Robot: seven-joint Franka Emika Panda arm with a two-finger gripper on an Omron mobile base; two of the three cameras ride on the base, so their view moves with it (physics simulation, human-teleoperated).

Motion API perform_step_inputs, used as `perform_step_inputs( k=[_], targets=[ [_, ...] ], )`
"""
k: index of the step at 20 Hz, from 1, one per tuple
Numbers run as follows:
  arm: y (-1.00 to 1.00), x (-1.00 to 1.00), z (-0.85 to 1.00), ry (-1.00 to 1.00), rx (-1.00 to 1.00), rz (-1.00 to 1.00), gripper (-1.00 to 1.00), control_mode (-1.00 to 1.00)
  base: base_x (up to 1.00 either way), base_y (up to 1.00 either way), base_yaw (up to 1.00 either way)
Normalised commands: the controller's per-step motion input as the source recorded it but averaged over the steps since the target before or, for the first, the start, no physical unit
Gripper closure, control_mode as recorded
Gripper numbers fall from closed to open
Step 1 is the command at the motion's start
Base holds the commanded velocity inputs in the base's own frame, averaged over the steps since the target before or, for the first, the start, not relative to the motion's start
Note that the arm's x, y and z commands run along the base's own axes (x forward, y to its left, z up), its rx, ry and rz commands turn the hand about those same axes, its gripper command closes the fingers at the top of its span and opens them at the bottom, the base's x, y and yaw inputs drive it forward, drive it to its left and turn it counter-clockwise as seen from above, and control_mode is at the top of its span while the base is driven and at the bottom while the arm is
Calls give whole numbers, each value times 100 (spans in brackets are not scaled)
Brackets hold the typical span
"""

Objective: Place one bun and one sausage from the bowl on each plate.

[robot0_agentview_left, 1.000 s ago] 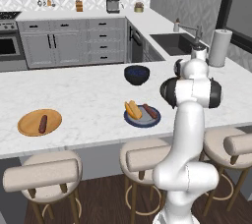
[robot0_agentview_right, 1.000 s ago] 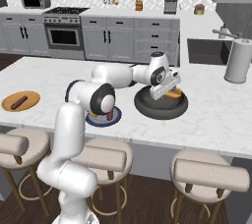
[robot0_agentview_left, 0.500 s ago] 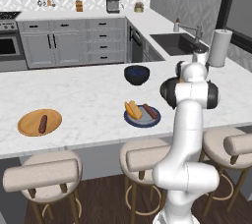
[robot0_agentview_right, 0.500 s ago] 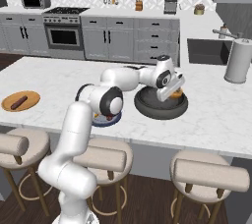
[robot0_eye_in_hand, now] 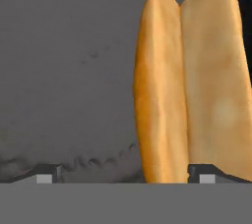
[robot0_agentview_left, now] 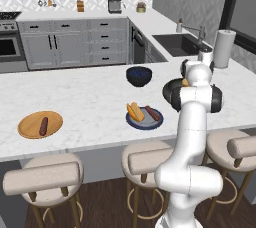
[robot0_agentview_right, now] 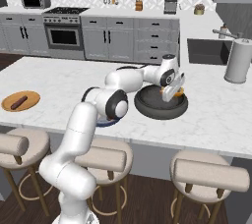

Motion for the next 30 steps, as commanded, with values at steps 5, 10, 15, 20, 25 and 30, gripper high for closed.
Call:
perform_step_inputs(
  k=[5,10,15,20,25,30],
  targets=[
    [0,-5,-26,2,-4,20,100,-100,0,0,0],
    [0,1,-13,-1,-1,10,100,-100,0,0,0],
    [0,1,0,-1,0,0,100,-100,0,0,0],
    [7,0,1,0,0,0,100,-100,0,0,0],
    [14,-6,31,0,0,0,100,-100,0,0,0],
    [31,-33,47,0,0,0,100,-100,0,0,0]
  ],
)
